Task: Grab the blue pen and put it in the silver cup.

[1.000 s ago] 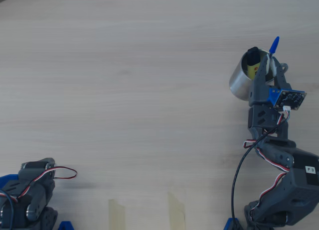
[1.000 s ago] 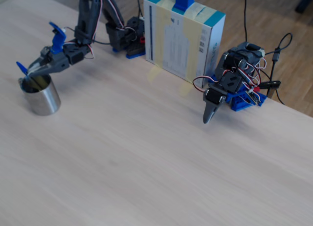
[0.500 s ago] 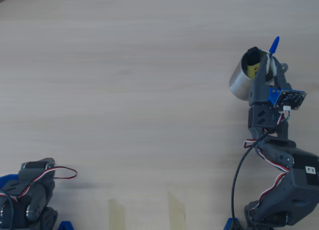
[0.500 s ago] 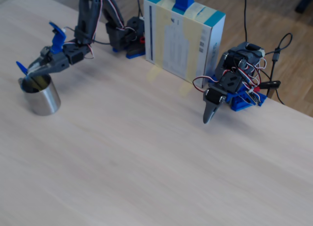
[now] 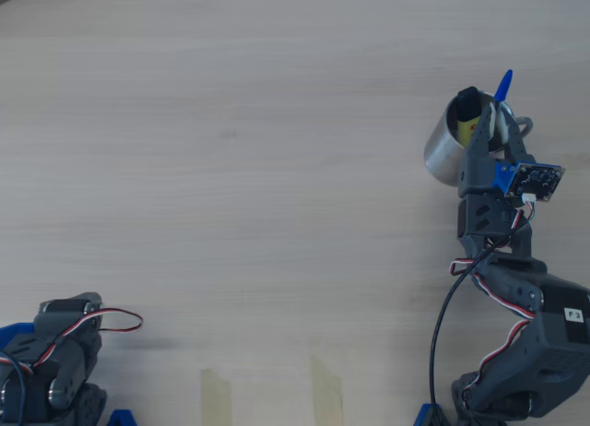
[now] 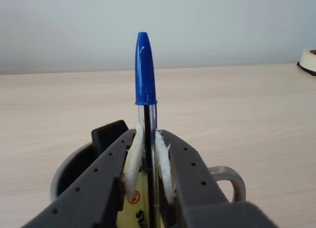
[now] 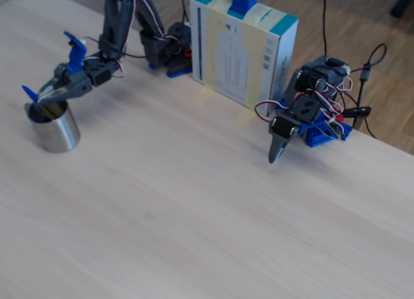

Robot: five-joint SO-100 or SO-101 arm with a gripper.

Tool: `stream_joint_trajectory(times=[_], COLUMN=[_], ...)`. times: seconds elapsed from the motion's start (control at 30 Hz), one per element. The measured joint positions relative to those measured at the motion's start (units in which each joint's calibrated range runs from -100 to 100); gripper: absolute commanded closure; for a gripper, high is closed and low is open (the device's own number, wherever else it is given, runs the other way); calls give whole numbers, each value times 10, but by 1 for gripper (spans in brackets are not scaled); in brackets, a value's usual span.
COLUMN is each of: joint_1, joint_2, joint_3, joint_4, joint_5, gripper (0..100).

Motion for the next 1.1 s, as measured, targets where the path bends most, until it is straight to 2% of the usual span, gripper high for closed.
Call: stream_joint_trajectory(times=[0.2, 0.43, 0.6, 0.97, 1.1], joint_1=[0, -15, -33, -52, -50], joint_2=[0, 0, -7, -137, -154], joint_3=[0, 0, 0, 0, 0], joint_4=[0, 0, 16, 247, 289], joint_5=[0, -1, -2, 12, 12], gripper=[97, 80, 63, 63, 63])
